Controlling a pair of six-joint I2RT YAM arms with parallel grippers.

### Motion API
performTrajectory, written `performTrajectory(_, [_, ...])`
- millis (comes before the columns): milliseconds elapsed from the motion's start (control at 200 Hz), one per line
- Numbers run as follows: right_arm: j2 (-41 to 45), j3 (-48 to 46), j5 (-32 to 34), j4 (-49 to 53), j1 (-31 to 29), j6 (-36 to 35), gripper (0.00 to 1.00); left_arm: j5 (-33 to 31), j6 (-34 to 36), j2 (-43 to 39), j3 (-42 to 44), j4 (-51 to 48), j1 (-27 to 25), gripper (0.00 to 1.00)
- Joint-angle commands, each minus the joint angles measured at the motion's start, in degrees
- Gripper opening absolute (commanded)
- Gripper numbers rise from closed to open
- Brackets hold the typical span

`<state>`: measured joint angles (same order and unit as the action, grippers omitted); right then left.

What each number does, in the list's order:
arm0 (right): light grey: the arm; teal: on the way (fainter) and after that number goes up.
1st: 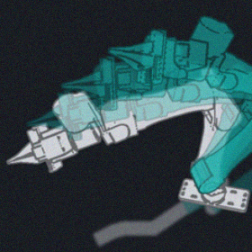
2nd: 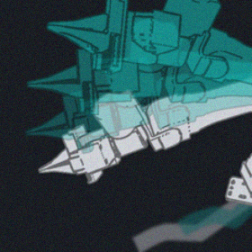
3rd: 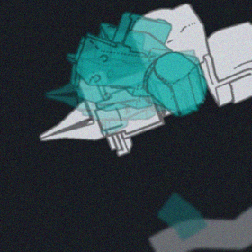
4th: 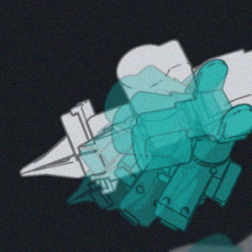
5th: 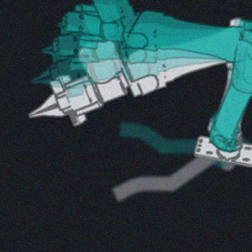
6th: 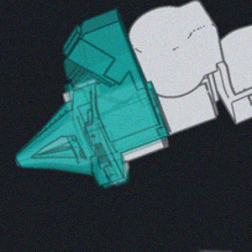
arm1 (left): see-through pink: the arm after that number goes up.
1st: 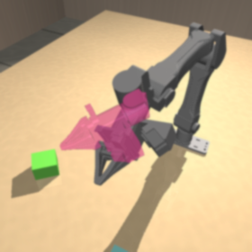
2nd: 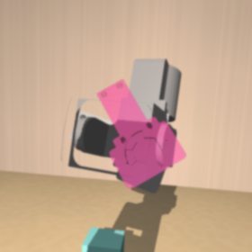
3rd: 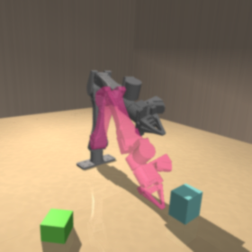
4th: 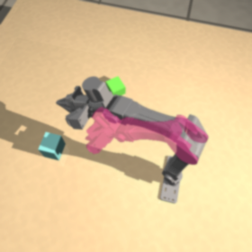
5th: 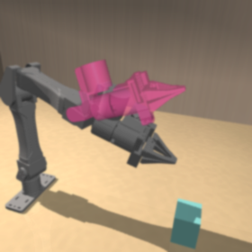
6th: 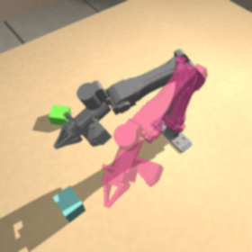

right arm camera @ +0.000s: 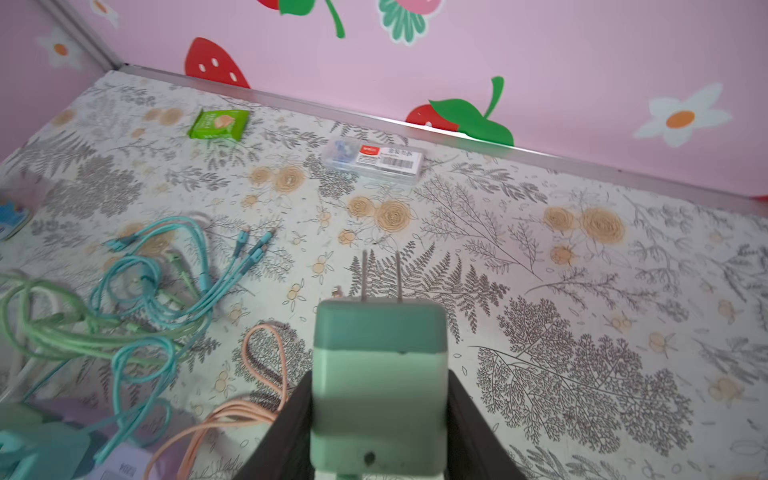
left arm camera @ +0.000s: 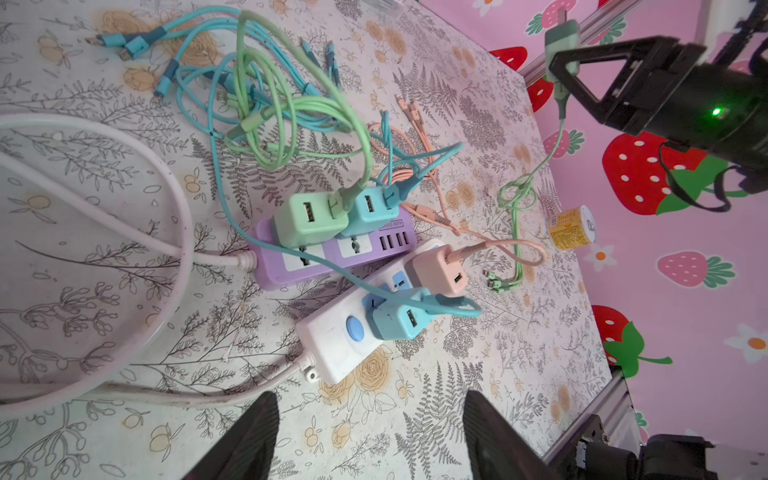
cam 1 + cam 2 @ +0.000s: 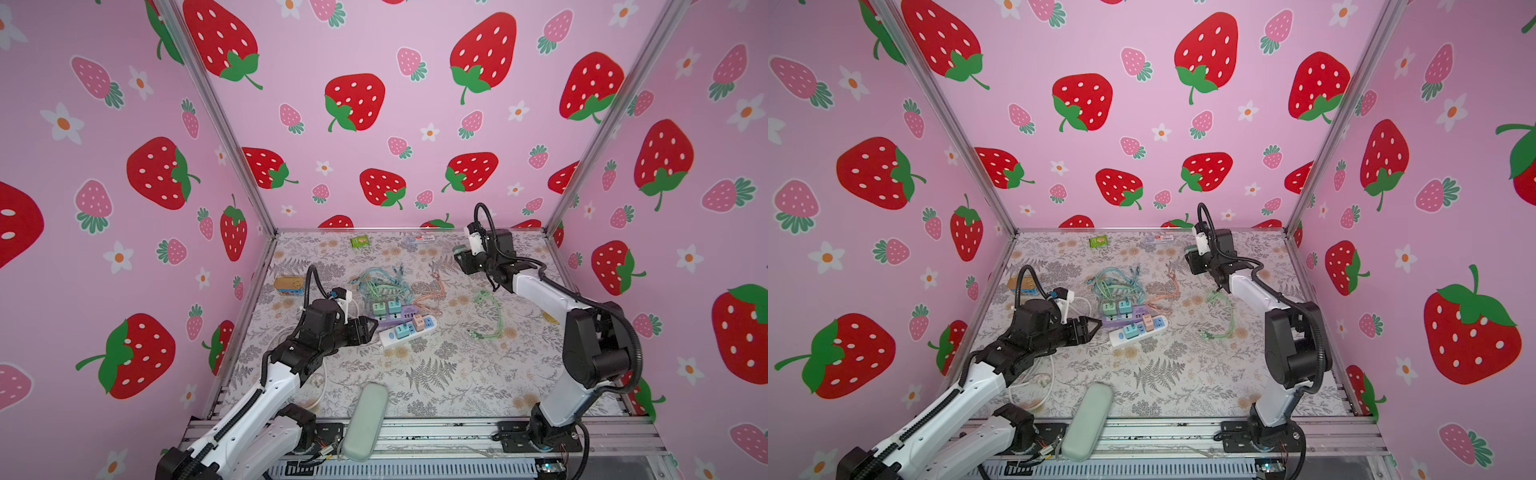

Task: Insert the plug
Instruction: 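Carry the pale green charger toward the left gripper while it reaches over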

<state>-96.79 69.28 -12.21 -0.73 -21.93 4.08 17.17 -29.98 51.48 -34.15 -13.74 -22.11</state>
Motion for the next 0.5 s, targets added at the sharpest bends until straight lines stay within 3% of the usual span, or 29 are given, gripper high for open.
performTrajectory(0, [4.3,-3.4,-5.6,-3.6,-2.0,-7.9,0.18,1.8,2.2,0.8,-4.0,0.8,0.2,0.73])
performTrajectory(120, [7.8,-5.4,-8.5,-4.5,-5.1,-12.0,0.18,4.6,3.8,1.8,-6.5,0.5,0.2,0.73])
performTrajectory(370, [12.6,-7.1,-9.6,-3.3,-12.9,-19.9,0.19,17.5,4.0,6.4,-11.4,3.8,0.2,0.73])
performTrajectory(495, [14.9,-9.0,-11.9,-4.7,-16.0,-23.1,0.20,19.8,2.7,8.0,-13.1,5.5,0.3,0.74])
